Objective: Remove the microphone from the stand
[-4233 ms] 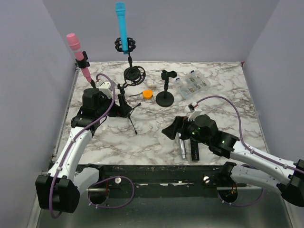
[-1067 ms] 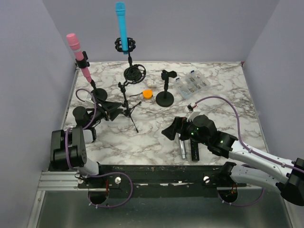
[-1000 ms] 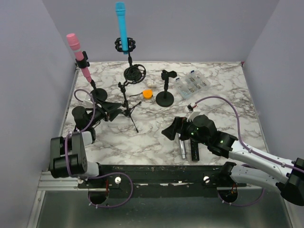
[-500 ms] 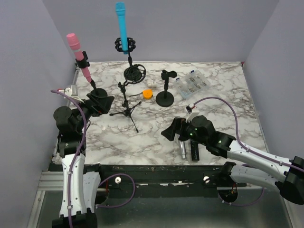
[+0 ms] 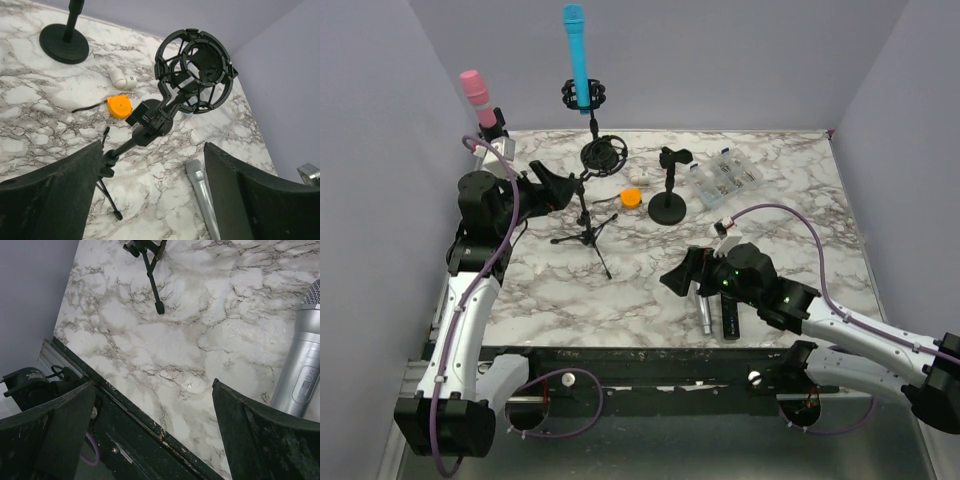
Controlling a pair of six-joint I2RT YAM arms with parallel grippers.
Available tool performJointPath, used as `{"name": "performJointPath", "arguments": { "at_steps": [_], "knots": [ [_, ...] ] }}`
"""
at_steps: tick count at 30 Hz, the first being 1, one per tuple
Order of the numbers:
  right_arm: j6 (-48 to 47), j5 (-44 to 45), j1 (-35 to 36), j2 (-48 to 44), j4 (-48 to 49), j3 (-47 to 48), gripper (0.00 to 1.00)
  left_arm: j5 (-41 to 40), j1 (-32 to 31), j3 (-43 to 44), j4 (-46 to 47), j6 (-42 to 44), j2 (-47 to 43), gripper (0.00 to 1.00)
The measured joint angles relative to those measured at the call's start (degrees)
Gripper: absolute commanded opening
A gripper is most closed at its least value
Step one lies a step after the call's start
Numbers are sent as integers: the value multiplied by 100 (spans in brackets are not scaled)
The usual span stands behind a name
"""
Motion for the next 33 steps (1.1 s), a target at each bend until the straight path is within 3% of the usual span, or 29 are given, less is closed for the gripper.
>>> {"name": "performJointPath", "arguments": {
  "at_steps": [2,9,21,33],
  "knots": [
    [0,0,0,0,0,0,100,-46,-63,96,-66,33,164,60],
    [0,0,0,0,-13,0,100,-140,-350,608,-299,236,763,55],
    [-2,4,0,-72,-20,0,100,-546,-704,940,-645,422,1259,30],
    [0,4,0,-98,-22,0,100,-1180,-962,986,-715,684,1303,18]
  ]
}}
